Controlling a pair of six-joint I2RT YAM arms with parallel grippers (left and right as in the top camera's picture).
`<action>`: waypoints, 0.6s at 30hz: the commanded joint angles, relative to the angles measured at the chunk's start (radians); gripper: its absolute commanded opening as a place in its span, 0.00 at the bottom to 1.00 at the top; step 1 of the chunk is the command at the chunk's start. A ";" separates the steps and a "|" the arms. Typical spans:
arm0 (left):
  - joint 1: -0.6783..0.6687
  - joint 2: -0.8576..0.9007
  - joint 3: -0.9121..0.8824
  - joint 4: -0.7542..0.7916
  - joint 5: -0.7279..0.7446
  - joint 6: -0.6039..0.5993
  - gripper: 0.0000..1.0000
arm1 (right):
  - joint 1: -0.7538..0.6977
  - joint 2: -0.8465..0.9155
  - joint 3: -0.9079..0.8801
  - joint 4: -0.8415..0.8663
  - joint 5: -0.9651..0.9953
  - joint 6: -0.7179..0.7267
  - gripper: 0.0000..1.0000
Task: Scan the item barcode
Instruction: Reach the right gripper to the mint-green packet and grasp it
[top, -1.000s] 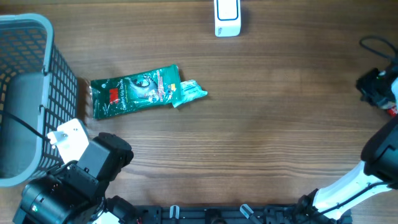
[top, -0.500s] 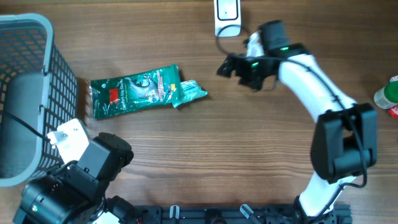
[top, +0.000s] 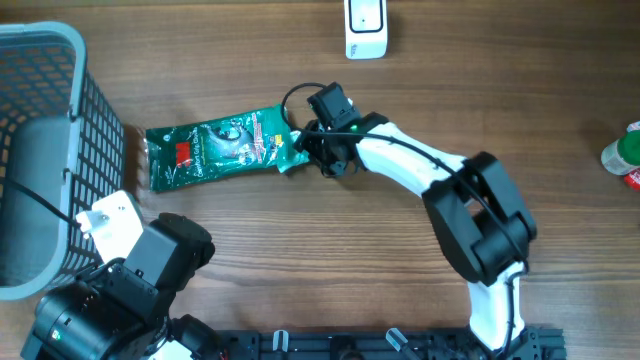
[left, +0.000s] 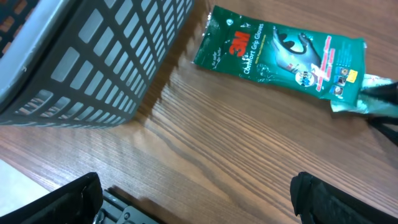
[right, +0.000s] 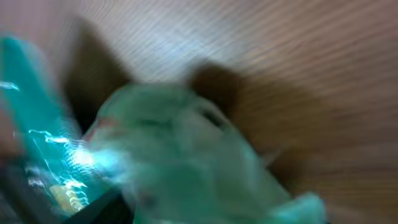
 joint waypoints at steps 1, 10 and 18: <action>0.005 -0.002 0.000 0.000 -0.017 -0.020 1.00 | -0.002 0.116 -0.013 0.056 0.050 0.076 0.47; 0.005 -0.002 0.000 0.000 -0.017 -0.020 1.00 | -0.042 0.069 -0.012 -0.090 -0.146 -0.300 0.04; 0.005 -0.002 0.000 0.000 -0.017 -0.020 1.00 | -0.249 -0.176 -0.012 -0.635 -0.322 -0.116 0.04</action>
